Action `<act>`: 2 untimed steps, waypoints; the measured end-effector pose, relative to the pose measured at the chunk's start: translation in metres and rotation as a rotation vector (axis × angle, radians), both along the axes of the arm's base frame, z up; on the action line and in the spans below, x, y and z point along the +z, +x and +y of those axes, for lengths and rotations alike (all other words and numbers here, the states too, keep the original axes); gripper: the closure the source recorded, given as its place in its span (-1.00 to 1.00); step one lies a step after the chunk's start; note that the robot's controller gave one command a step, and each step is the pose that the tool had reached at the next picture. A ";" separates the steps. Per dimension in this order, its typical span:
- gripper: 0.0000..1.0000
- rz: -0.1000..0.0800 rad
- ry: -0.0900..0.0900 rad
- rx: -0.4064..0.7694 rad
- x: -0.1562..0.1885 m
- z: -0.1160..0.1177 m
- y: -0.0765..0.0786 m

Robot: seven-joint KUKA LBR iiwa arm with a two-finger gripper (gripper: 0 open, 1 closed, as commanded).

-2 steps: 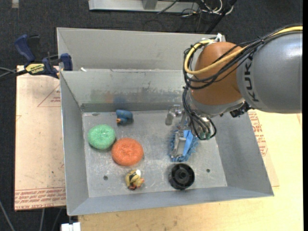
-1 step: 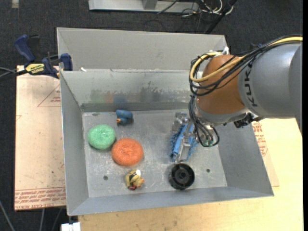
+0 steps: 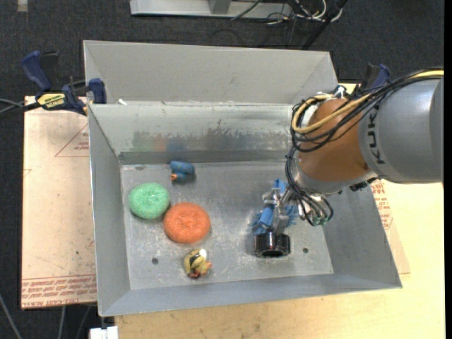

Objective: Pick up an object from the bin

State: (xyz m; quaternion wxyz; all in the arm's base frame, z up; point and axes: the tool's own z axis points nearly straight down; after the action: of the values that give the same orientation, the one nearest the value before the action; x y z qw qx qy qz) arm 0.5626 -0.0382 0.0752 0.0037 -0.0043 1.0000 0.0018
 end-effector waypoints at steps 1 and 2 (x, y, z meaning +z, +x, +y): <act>1.00 0.000 0.000 0.000 0.000 0.000 0.000; 1.00 -0.003 0.001 0.024 0.082 -0.008 0.009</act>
Offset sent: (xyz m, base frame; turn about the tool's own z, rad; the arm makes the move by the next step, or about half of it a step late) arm 0.0080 -0.0087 0.0820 -0.0261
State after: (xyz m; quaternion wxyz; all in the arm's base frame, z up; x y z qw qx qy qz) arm 0.5714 -0.0466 0.1571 0.0051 -0.0162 0.9999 0.0021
